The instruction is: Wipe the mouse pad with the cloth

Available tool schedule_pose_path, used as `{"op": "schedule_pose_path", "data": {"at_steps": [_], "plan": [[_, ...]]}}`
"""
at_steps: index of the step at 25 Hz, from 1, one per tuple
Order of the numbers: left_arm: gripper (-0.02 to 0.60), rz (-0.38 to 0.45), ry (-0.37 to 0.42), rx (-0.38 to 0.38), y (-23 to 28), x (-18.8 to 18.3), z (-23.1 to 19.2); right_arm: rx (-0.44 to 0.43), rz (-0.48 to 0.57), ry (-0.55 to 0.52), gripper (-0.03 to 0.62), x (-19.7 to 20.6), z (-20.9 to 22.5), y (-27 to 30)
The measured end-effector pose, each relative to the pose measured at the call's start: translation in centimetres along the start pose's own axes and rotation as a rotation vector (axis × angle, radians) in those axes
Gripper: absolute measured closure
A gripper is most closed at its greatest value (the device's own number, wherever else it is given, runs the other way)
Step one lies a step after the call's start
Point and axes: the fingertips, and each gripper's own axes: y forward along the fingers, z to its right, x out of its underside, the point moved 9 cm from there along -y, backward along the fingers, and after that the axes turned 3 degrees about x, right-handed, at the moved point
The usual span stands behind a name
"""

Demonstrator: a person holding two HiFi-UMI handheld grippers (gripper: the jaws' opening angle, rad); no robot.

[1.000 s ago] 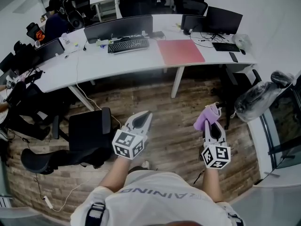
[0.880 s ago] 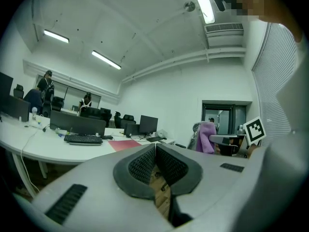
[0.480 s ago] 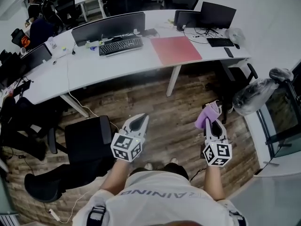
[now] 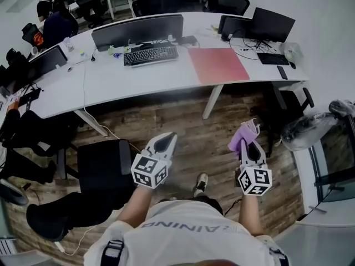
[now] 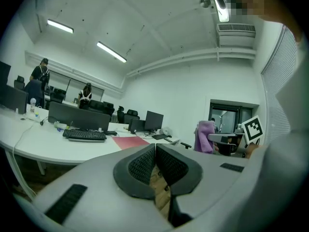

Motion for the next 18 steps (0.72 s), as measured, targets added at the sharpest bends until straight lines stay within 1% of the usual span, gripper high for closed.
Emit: {"op": "schedule_pose_path", "data": {"at_steps": [6, 11, 18], "plan": [[0.549, 0.010, 0.014, -0.031, 6.1, -2.2, -0.3, -0.044, -0.006, 0.007, 0.500, -0.8, 4.6, 5.2], [0.549, 0.007, 0.026, -0.042, 12.8, -3.7, 0.6, -0.056, 0.006, 0.018, 0.500, -1.9, 10.4, 9.4], [0.549, 0.026, 0.050, -0.041, 22.7, -5.7, 2.1, -0.053, 0.023, 0.036, 0.500, -2.6, 19.0, 14.5]]}}
